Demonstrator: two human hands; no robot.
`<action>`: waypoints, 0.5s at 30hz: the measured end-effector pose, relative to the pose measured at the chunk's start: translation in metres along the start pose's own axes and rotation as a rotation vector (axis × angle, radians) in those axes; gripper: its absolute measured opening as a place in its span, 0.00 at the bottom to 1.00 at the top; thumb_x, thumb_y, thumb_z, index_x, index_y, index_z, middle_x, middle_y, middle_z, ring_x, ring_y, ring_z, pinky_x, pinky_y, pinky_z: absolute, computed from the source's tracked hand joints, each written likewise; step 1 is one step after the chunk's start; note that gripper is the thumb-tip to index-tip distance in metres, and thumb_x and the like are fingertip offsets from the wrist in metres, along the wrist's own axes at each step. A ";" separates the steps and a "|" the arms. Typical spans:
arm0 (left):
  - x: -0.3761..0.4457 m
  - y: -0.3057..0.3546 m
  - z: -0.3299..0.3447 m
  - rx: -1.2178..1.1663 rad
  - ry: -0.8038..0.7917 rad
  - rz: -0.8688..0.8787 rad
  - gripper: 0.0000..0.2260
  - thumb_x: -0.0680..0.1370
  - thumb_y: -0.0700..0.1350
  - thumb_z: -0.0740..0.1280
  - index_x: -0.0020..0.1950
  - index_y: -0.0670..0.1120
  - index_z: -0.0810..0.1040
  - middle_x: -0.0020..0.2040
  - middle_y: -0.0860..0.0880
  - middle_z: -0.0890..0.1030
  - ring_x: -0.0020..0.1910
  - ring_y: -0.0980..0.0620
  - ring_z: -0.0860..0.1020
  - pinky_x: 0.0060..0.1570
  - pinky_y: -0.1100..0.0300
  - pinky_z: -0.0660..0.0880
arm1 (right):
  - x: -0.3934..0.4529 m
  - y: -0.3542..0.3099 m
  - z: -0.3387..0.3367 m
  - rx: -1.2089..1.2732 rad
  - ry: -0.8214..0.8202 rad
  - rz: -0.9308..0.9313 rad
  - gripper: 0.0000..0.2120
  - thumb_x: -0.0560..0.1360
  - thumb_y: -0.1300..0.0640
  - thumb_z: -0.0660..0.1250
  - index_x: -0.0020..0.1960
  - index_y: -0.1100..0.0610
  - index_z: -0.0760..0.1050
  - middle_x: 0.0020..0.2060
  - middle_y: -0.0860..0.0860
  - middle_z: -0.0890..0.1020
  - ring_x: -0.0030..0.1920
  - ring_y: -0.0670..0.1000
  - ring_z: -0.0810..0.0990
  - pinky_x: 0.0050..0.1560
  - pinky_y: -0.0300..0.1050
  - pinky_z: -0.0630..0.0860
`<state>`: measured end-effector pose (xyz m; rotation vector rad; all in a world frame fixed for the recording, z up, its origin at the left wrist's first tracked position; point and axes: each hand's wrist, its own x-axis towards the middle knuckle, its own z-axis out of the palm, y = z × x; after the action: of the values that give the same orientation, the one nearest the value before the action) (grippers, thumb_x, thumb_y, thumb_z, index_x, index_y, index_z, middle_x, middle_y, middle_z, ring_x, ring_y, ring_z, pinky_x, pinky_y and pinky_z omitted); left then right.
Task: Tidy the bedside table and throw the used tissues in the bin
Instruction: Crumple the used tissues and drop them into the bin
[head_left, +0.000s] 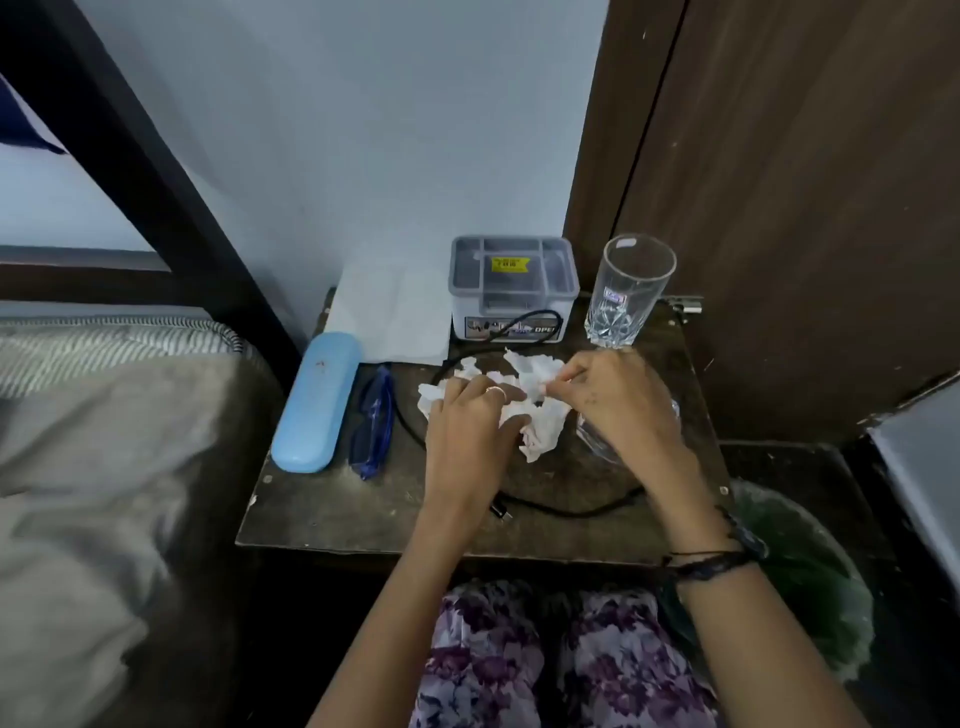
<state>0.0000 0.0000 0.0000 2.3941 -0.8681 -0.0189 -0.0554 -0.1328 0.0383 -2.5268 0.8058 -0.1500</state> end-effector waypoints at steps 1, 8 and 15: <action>0.002 -0.002 0.004 0.052 -0.021 0.020 0.13 0.74 0.45 0.69 0.58 0.45 0.79 0.55 0.49 0.80 0.57 0.46 0.71 0.51 0.55 0.68 | 0.002 0.002 0.001 -0.001 -0.067 0.042 0.16 0.67 0.42 0.72 0.48 0.51 0.82 0.48 0.52 0.83 0.53 0.55 0.78 0.49 0.48 0.76; 0.011 -0.016 0.025 0.307 -0.076 0.038 0.08 0.78 0.39 0.62 0.54 0.43 0.78 0.56 0.48 0.78 0.59 0.46 0.69 0.53 0.54 0.63 | -0.010 -0.005 0.018 -0.147 -0.157 -0.128 0.15 0.72 0.45 0.69 0.51 0.55 0.81 0.42 0.52 0.78 0.56 0.55 0.73 0.50 0.47 0.67; 0.006 -0.013 0.006 0.126 0.138 0.001 0.06 0.76 0.42 0.66 0.49 0.43 0.82 0.48 0.46 0.84 0.51 0.44 0.73 0.47 0.53 0.65 | -0.014 0.007 0.019 0.196 0.085 -0.119 0.08 0.71 0.50 0.70 0.48 0.52 0.83 0.34 0.47 0.78 0.47 0.51 0.76 0.39 0.45 0.70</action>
<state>0.0113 0.0013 -0.0105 2.4779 -0.8276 0.2041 -0.0653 -0.1218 0.0188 -2.3952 0.6387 -0.3598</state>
